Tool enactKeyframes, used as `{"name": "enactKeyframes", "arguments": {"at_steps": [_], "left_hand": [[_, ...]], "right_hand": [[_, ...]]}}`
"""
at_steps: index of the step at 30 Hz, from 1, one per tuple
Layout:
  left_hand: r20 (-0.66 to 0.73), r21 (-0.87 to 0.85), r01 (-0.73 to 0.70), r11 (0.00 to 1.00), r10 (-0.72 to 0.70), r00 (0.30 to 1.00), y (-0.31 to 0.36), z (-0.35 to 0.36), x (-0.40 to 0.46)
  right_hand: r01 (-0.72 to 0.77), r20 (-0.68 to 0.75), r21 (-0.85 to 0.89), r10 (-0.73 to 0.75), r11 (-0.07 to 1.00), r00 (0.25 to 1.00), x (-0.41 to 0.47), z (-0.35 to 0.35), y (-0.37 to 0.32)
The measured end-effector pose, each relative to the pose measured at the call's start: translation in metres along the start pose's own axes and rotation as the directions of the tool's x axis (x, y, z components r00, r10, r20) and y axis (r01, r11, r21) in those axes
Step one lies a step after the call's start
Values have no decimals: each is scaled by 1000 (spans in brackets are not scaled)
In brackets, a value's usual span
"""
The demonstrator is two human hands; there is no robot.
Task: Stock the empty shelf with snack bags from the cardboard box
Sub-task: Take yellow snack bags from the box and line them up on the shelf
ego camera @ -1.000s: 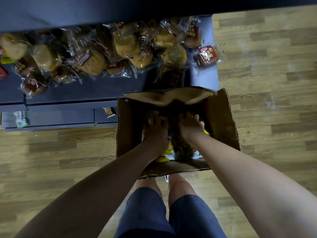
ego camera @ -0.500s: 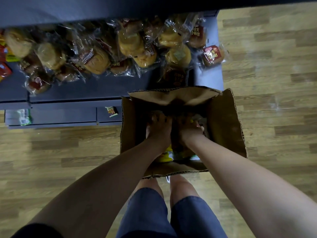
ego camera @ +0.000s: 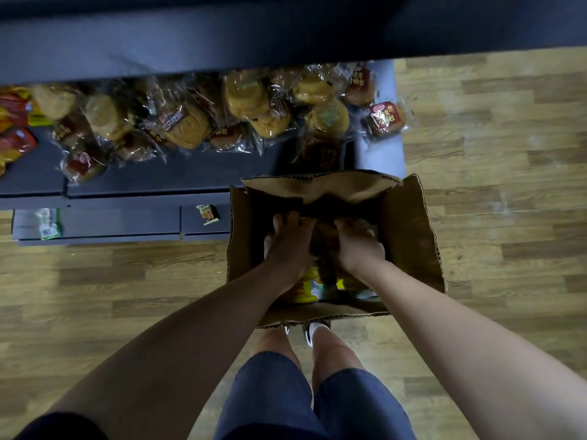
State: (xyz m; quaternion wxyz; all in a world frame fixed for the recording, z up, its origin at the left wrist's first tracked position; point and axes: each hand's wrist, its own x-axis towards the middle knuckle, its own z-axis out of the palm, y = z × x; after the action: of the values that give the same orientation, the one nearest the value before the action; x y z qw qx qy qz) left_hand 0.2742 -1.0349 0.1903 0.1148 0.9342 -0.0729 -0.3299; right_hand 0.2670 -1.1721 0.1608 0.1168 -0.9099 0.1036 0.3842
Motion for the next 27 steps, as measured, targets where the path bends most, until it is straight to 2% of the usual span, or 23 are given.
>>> {"name": "enactKeyframes", "arguments": {"at_steps": [6, 11, 16, 23, 27], "left_hand": [[-166, 16, -26, 1000, 29, 986, 8, -16, -21], [-302, -17, -104, 994, 94, 949, 11, -36, -45], [-408, 46, -216, 975, 216, 887, 6, -56, -69], [-503, 109, -265, 958, 283, 817, -2, -76, -102], [-628, 118, -315, 942, 316, 711, -11, -82, -119]], "right_hand": [[27, -156, 162, -2, 986, 988, -33, -24, 4], [95, -311, 247, -14, 964, 950, -65, -38, -2], [142, -442, 290, 2, 946, 897, -95, -47, -10], [235, -608, 292, -10, 927, 794, -132, -62, -16], [336, -696, 303, -34, 892, 718, -149, -68, -18]]}}
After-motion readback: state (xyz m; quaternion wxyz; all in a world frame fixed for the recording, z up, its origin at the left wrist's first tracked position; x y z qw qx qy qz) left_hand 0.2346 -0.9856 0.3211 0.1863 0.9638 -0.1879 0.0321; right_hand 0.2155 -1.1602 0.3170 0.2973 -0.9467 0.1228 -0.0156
